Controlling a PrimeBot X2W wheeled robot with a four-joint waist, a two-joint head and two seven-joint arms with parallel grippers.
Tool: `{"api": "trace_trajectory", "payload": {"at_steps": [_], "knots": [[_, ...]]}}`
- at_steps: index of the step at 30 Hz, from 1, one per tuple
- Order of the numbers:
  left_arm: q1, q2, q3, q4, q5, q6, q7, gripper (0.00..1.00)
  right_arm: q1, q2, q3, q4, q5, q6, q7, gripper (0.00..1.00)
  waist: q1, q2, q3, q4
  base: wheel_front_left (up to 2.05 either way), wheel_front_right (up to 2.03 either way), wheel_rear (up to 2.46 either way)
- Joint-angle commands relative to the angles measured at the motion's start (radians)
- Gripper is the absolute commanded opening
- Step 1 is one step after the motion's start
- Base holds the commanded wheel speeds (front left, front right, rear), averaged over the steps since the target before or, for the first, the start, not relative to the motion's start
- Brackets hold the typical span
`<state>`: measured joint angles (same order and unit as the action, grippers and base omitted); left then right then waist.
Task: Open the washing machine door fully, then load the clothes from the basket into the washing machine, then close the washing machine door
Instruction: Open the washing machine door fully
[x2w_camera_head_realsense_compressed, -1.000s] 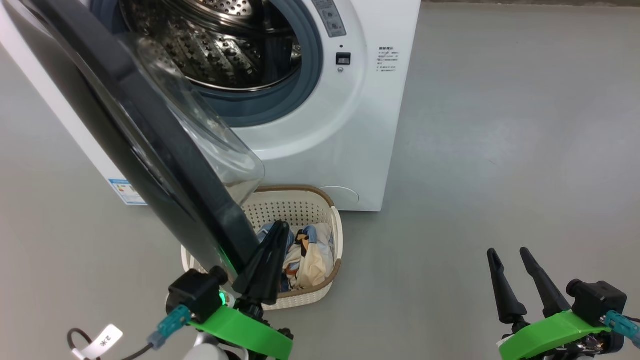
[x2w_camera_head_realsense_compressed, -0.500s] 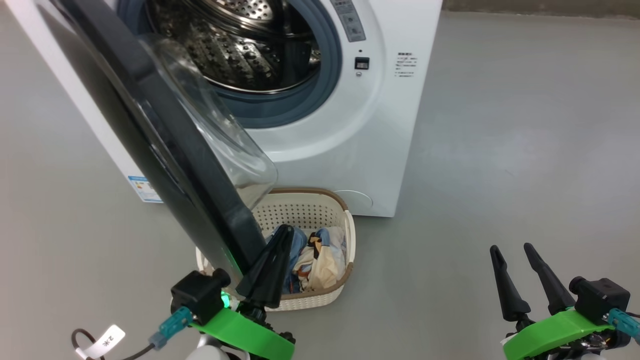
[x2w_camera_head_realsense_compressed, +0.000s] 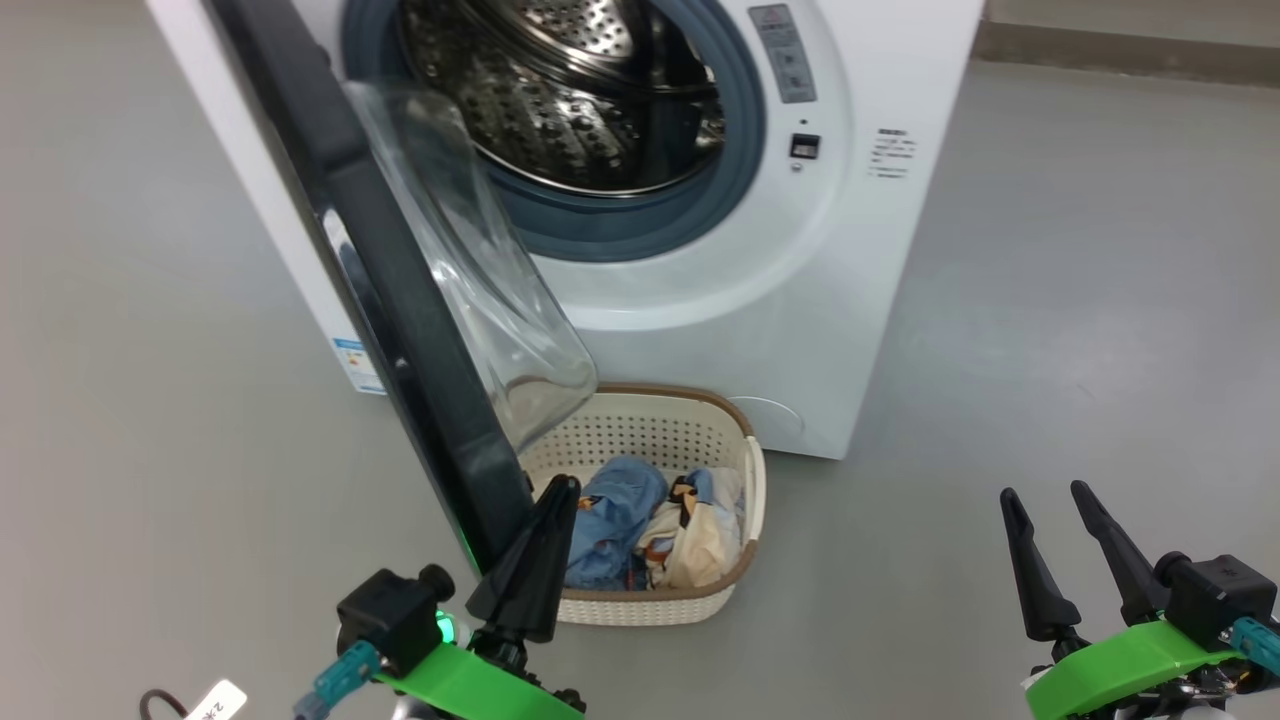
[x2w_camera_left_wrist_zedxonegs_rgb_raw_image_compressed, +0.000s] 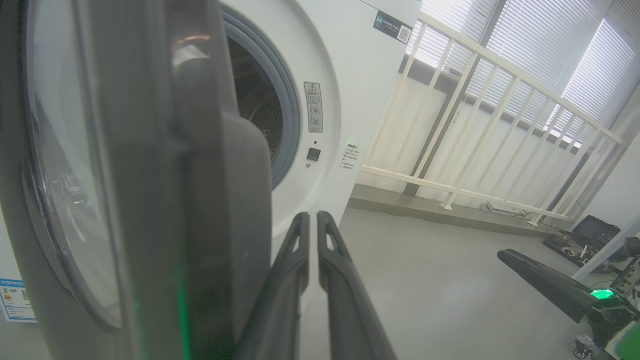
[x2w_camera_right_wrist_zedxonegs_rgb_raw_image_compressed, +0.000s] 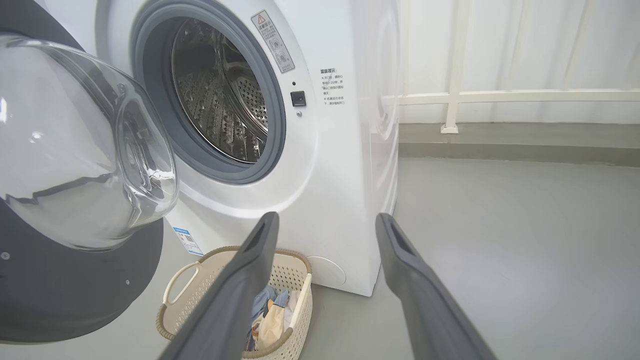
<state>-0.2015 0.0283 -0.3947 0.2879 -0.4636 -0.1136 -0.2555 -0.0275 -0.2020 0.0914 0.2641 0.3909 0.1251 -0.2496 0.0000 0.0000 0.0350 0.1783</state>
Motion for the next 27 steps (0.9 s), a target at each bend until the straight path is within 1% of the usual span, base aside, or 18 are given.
{"api": "trace_trajectory", "payload": {"at_steps": [1,8,16,20,27], "knots": [[-0.006,0.022,0.054,-0.025,0.004,0.014,-0.006,0.0,0.007,-0.022,0.013,-0.03,-0.017,0.006,-0.012,1.0,0.0,0.0,-0.01,0.027,0.0,0.0,0.0],[0.029,0.022,0.072,-0.037,0.014,0.016,-0.006,0.0,0.019,-0.023,-0.002,-0.037,-0.028,0.006,-0.012,1.0,0.0,0.0,-0.02,0.088,0.0,0.0,0.0],[0.039,0.029,0.119,-0.027,0.023,0.015,-0.006,0.0,0.024,-0.02,-0.015,-0.042,-0.029,0.006,-0.012,1.0,0.0,0.0,-0.032,0.152,0.0,0.0,0.0],[0.038,0.042,0.145,-0.025,0.027,0.02,-0.006,0.0,0.023,-0.016,-0.014,-0.044,-0.031,0.006,-0.012,1.0,0.0,0.0,-0.036,0.171,0.0,0.0,0.0],[0.053,0.072,0.197,-0.037,0.027,0.043,-0.006,0.0,0.027,-0.013,-0.014,-0.046,-0.031,0.006,-0.012,1.0,0.0,0.0,-0.039,0.191,0.0,0.0,0.0]]}}
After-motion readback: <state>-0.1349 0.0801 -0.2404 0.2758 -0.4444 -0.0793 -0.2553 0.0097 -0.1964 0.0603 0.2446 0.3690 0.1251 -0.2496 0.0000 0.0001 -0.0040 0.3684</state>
